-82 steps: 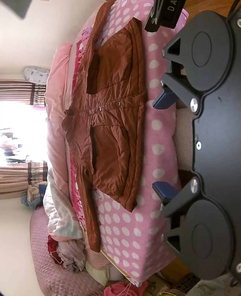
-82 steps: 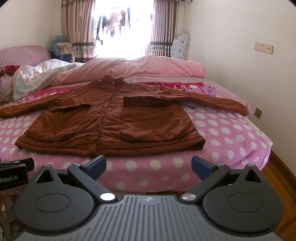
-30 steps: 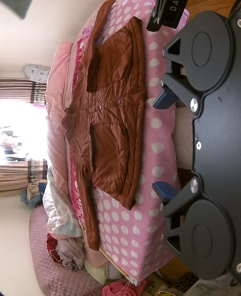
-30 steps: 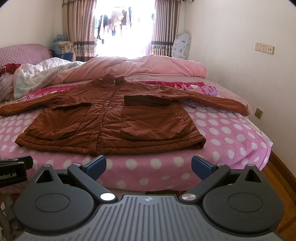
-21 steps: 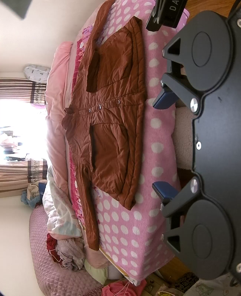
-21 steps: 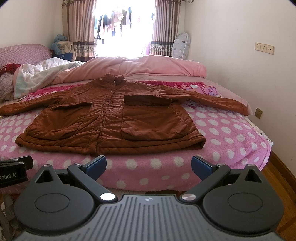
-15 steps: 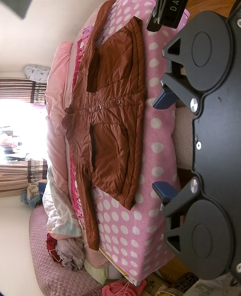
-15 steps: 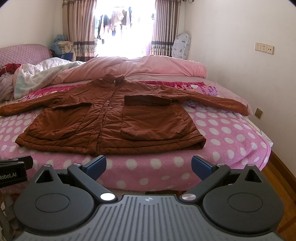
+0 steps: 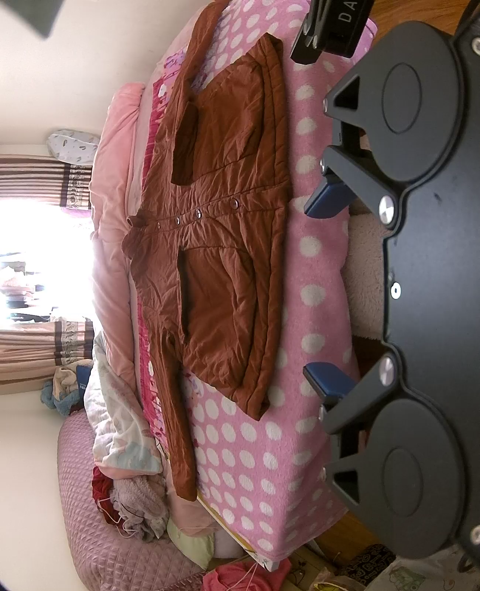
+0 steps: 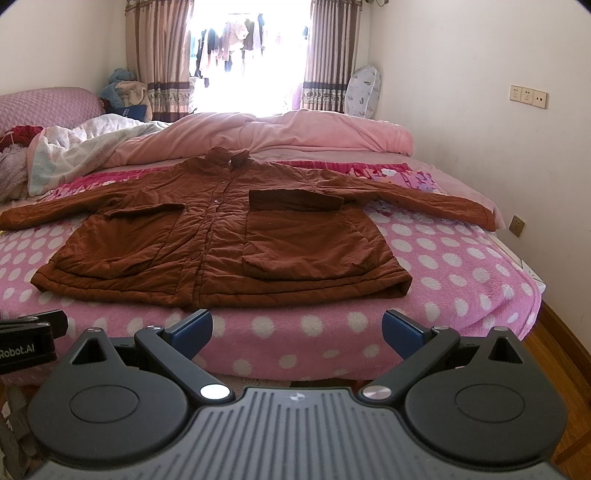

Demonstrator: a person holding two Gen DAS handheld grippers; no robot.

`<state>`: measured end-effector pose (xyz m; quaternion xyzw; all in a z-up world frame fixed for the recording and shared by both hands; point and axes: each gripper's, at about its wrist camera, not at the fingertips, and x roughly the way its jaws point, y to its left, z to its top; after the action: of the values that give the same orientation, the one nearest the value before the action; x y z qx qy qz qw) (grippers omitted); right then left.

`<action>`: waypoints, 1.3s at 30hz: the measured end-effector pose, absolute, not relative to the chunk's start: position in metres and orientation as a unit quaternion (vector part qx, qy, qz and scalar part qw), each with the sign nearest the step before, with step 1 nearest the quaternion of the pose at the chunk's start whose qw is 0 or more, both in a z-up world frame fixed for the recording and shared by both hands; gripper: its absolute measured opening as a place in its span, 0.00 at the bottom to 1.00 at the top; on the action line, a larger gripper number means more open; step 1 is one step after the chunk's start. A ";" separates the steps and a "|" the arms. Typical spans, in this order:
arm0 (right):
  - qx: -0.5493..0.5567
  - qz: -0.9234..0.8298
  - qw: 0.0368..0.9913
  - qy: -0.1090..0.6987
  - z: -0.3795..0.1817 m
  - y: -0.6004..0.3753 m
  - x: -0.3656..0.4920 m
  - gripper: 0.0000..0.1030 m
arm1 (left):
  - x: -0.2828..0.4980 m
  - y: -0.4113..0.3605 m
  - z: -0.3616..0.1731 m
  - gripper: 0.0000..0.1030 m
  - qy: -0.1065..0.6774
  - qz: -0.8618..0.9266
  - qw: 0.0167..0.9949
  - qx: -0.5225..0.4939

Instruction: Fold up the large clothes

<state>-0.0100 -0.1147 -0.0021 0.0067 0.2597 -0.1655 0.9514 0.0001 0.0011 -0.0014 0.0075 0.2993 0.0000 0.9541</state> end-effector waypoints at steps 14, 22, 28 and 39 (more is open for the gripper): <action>0.010 -0.166 0.952 0.259 0.001 -0.117 0.001 1.00 | 0.024 0.013 0.002 0.84 0.301 0.003 0.954 -0.009; 0.011 -0.176 0.953 0.247 0.019 -0.134 0.053 1.00 | 0.077 0.071 0.015 0.84 0.282 -0.004 0.955 -0.085; 0.005 -0.173 0.954 0.246 0.030 -0.143 0.109 1.00 | 0.137 0.140 0.023 0.84 0.244 0.042 0.961 -0.127; -0.017 -0.171 0.954 0.245 0.034 -0.145 0.236 1.00 | 0.268 0.302 -0.001 0.82 0.200 0.117 0.927 -0.293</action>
<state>0.2365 -0.1453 0.0336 -0.0167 0.2448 -0.1713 0.9542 0.2680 0.3022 -0.0005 -0.2933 0.2003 0.1173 0.9274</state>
